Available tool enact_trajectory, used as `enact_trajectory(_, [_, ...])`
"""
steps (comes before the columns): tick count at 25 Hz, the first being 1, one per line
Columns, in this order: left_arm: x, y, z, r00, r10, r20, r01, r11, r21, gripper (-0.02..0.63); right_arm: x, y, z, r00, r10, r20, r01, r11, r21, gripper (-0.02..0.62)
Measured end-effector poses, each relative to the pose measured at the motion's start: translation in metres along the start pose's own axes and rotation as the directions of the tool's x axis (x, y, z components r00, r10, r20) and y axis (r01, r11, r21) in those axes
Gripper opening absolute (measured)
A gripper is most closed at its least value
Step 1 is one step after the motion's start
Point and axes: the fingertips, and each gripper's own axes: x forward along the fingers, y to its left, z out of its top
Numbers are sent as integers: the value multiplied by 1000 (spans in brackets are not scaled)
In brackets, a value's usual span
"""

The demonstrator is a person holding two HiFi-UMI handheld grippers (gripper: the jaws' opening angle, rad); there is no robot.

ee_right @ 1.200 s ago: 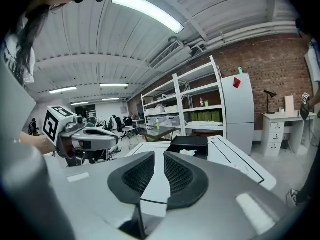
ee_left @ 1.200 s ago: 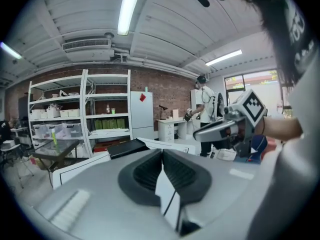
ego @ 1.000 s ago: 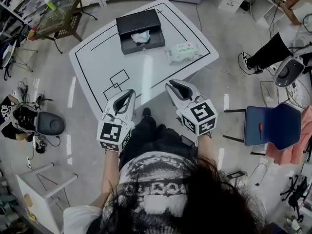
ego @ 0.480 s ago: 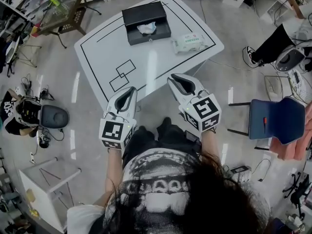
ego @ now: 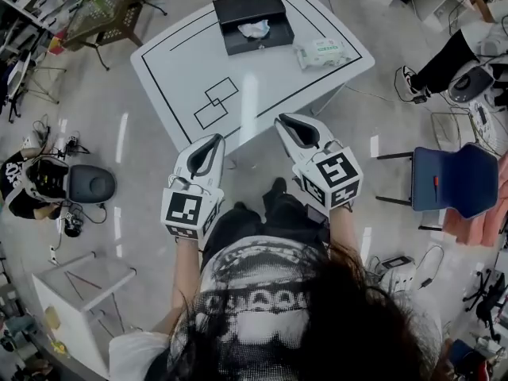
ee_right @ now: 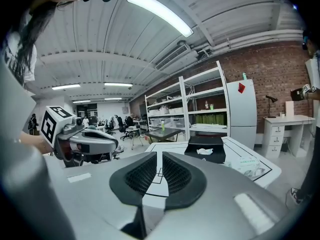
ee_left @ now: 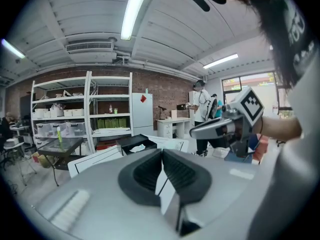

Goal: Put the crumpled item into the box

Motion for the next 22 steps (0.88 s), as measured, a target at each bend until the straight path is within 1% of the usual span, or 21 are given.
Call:
enact_trajectory(5, [-45,8,-13,1000,-26,13,25,1000,16,0,-3,50,-8,1000,-22,7,22,999,27,18])
enact_trajectory(12, [-100,10,-29,997,-78,24,77,996,41,0,-12,121,-22,999,-45,-3,45,999,29,8])
enact_trajectory(18, [-131,3,-37,993,-111,41,108,992,58,0,-23,157,-33,998,-61,-14,61,998,23,3])
enact_trajectory(22, [-145,1,-45,992,-116,48,113,992,60,0,-29,175,-38,998,-59,-17,60,998,9,2])
